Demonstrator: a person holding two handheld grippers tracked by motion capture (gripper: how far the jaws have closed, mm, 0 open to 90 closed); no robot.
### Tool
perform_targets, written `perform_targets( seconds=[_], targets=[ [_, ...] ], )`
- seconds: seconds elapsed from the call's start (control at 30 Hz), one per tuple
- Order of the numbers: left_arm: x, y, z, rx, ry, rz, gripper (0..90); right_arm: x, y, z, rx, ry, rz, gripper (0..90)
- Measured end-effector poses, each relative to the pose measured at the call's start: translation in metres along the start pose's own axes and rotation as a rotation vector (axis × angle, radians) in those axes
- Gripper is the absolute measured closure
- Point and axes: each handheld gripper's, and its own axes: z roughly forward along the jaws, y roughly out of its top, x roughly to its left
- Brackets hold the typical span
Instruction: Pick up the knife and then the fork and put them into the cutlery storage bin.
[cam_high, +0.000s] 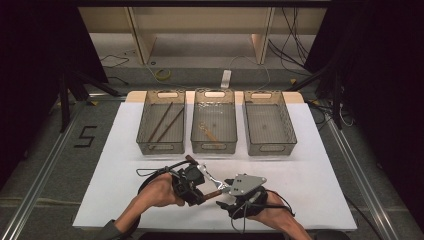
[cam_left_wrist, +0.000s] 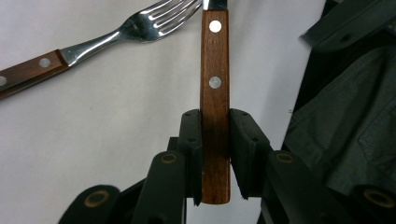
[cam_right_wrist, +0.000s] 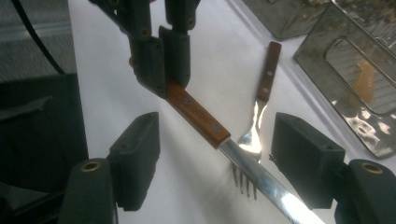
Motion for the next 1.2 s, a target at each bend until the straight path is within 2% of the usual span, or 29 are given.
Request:
perform_targets(
  seconds=[0.13, 0.43, 1.03, 1.1, 1.2],
  targets=[
    [-0.004, 0.001, 0.000, 0.004, -0.003, 0.007, 74.8, 0.005, 0.003, 0.006, 0.028, 0.013, -0.053, 36.8],
    [-0.010, 0.004, -0.001, 0.016, -0.012, 0.031, 74.7, 0.012, 0.003, 0.016, 0.076, -0.007, -0.158, 46.3],
    [-0.012, 0.006, -0.001, 0.017, -0.039, 0.034, 74.6, 0.020, 0.001, 0.024, 0.142, -0.027, -0.300, 67.7],
    [-0.012, 0.005, -0.002, 0.010, -0.042, 0.033, 74.6, 0.021, 0.000, 0.024, 0.157, -0.027, -0.341, 69.8],
    [-0.011, 0.005, -0.005, -0.006, -0.048, 0.038, 74.1, 0.024, -0.001, 0.023, 0.172, -0.021, -0.372, 73.3]
  ],
)
